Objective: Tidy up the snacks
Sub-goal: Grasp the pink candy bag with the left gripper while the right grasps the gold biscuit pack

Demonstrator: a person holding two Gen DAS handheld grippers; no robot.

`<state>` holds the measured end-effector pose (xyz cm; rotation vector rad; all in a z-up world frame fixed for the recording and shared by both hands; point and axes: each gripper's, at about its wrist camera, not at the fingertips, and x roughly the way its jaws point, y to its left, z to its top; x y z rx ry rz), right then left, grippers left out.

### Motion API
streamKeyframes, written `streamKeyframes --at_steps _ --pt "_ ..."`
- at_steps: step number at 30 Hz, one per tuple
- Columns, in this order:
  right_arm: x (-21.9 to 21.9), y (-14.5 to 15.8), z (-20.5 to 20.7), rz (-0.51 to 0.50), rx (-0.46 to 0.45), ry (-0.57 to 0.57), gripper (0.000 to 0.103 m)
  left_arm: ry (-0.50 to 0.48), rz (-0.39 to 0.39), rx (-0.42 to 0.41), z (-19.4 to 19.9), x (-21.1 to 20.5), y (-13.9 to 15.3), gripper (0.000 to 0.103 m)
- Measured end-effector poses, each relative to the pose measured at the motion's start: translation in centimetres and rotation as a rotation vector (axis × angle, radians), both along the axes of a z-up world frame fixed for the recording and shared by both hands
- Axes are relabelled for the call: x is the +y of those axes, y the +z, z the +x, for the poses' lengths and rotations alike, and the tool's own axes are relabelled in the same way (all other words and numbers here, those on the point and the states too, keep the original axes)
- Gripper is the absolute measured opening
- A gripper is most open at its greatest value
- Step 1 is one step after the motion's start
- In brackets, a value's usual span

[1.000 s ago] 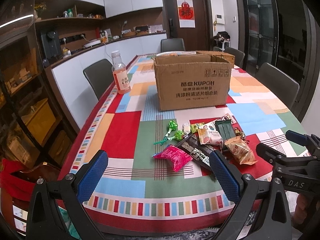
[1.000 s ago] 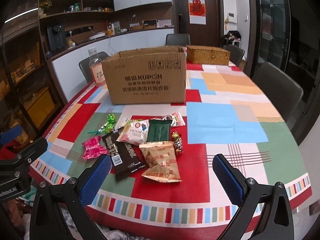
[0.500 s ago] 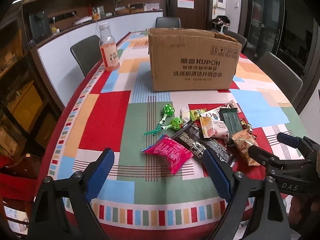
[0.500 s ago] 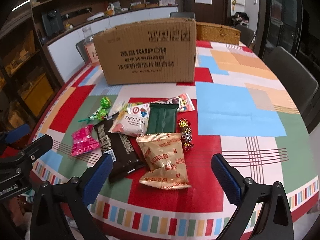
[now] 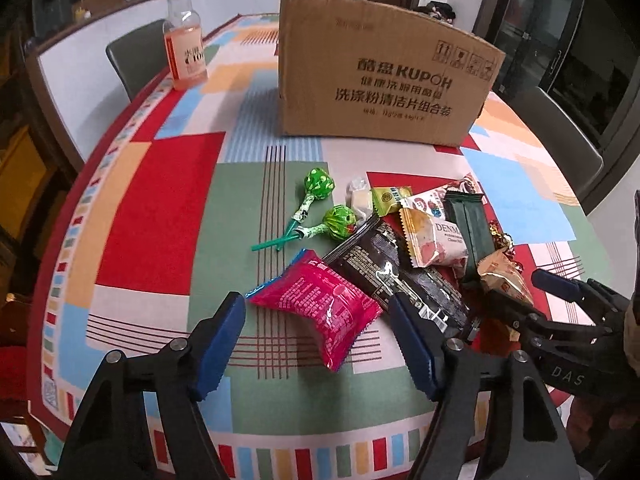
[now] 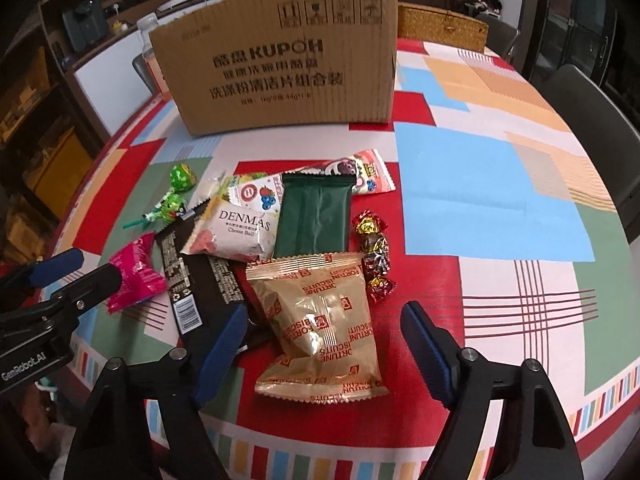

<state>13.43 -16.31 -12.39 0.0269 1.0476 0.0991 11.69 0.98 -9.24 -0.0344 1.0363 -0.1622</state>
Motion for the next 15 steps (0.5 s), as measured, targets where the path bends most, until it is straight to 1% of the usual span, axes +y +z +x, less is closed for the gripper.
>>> streamKeyframes --at_steps 2,9,11,13,15 --pt "0.1 -0.4 0.4 -0.004 0.016 0.000 0.079 0.000 -0.005 0.012 0.5 0.0 -0.3 0.073" --pt "0.2 -1.1 1.2 -0.016 0.053 -0.006 0.071 -0.006 -0.019 0.050 2.2 0.1 -1.6 0.069" --pt "0.3 -1.3 1.5 -0.018 0.063 -0.004 0.068 -0.004 -0.021 0.059 2.5 0.2 -1.9 0.063" --pt "0.4 -1.4 1.7 -0.023 0.071 -0.001 0.063 -0.006 -0.029 0.069 2.7 0.2 -2.1 0.063" --pt "0.5 -1.4 1.8 -0.023 0.071 0.006 0.061 -0.007 -0.035 0.071 2.9 0.2 -2.2 0.060"
